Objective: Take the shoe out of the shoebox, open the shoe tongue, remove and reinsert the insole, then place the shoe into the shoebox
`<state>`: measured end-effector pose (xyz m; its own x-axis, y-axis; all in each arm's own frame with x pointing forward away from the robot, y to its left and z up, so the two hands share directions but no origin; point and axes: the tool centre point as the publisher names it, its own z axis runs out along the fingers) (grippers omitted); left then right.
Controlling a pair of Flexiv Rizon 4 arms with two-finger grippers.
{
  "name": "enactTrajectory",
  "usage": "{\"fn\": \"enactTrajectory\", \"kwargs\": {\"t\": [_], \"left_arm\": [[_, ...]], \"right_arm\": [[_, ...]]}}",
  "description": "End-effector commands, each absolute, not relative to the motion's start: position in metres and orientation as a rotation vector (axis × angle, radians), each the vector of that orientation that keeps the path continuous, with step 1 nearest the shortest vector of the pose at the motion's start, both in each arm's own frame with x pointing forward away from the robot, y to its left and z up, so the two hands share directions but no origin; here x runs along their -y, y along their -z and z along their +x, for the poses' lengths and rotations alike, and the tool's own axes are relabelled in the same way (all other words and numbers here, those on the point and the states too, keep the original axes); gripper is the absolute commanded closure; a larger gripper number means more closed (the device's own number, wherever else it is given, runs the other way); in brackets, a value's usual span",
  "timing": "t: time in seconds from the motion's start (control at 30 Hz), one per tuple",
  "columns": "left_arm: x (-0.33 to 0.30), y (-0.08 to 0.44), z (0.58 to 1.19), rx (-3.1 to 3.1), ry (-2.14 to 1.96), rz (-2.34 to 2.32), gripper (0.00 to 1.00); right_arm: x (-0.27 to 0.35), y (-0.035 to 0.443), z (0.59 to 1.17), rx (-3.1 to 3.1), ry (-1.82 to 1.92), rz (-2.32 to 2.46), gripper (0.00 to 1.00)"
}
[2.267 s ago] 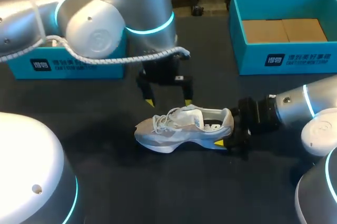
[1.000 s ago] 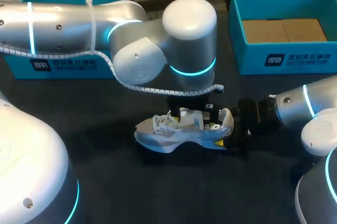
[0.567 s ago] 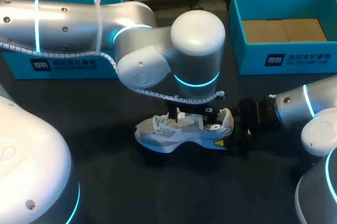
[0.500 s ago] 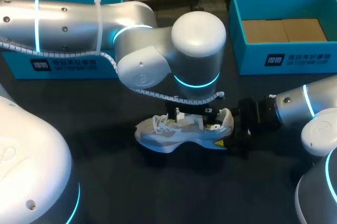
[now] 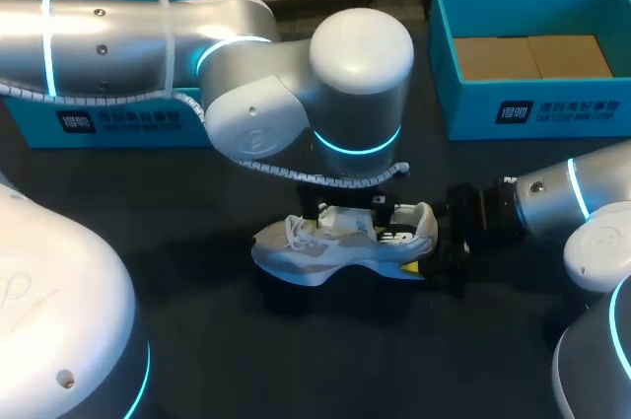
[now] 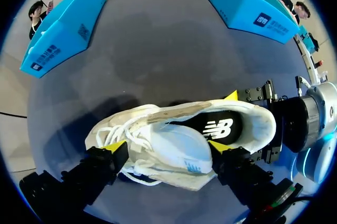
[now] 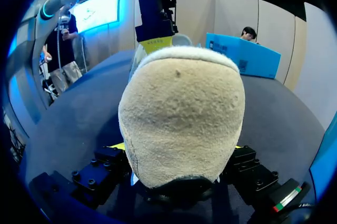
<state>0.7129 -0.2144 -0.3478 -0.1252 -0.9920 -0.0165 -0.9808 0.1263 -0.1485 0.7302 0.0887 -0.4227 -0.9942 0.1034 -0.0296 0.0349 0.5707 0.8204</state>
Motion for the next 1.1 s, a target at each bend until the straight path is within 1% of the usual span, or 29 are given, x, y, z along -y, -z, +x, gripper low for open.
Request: {"fn": "enactTrajectory", "kwargs": {"t": [0.03,0.07,0.1,0.13,0.2,0.23,0.6,1.1], "left_arm": [[0.207,0.344,0.714,-2.29,0.159,-2.019,0.42],[0.206,0.342,0.714,-2.301,0.164,-2.021,0.51],[0.206,0.341,0.714,-2.308,0.166,-2.024,0.53],[0.206,0.34,0.714,-2.33,0.168,-2.023,0.57],[0.206,0.34,0.714,-2.372,0.156,-2.035,0.82],[0.205,0.339,0.715,-2.371,0.156,-2.043,1.0],[0.192,0.313,0.719,-2.65,0.184,-1.904,1.0],[0.157,0.293,0.722,-3.161,0.09,-1.298,1.0]], "right_arm": [[-0.089,0.422,0.73,-2.72,-1.41,0.121,1.0],[-0.089,0.422,0.73,-2.72,-1.41,0.121,1.0],[-0.089,0.422,0.73,-2.72,-1.41,0.121,1.0],[-0.089,0.422,0.73,-2.72,-1.41,0.121,1.0],[-0.089,0.422,0.73,-2.72,-1.41,0.121,1.0],[-0.089,0.422,0.73,-2.72,-1.41,0.121,1.0],[-0.089,0.422,0.73,-2.72,-1.41,0.121,1.0],[-0.089,0.422,0.73,-2.72,-1.41,0.121,1.0]]}}
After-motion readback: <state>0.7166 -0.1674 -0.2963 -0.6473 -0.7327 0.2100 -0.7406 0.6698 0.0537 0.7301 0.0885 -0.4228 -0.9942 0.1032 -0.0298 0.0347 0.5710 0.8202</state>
